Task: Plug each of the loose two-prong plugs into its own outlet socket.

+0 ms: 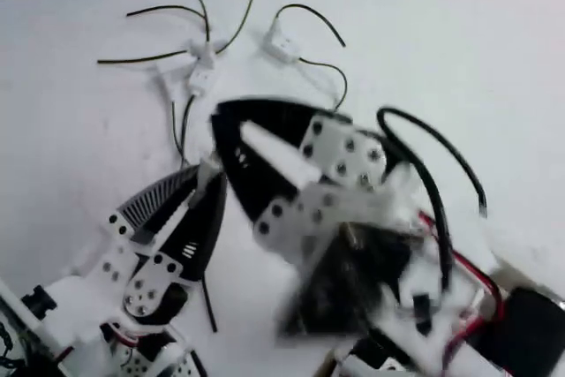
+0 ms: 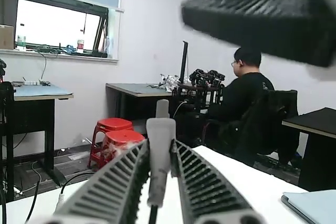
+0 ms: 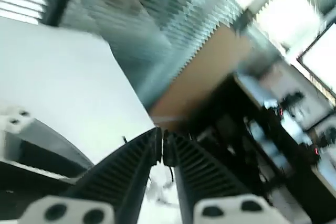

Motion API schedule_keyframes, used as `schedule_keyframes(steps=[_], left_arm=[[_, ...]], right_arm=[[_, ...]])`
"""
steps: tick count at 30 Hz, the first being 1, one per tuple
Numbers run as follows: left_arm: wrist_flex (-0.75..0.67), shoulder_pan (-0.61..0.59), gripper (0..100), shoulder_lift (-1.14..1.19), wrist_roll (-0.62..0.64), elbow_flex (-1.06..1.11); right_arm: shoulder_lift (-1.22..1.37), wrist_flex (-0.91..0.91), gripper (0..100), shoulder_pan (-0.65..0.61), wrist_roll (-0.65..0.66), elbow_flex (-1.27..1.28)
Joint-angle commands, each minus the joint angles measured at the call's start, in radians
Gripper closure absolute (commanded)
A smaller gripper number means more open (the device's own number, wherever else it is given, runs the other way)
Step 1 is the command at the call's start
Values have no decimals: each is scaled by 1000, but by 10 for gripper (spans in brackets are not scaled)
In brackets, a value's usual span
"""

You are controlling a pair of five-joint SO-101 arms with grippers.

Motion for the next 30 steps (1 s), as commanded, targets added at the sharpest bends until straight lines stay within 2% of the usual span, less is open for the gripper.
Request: schedule_keyframes(steps=[1,5,14,17,30], left_arm=[[-35,7,977,1,-11,5],[-35,7,977,1,-11,-3],[-28,7,977,1,-11,-3],[-28,7,977,1,-11,-3],[-28,7,977,1,-11,-5]], right_arm=[[-5,-12,979,-56,2,20],[-15,-12,978,-33,5,178],[-16,-127,978,222,12,396],[-16,-137,978,272,77,423],[-18,-137,979,298,100,428]])
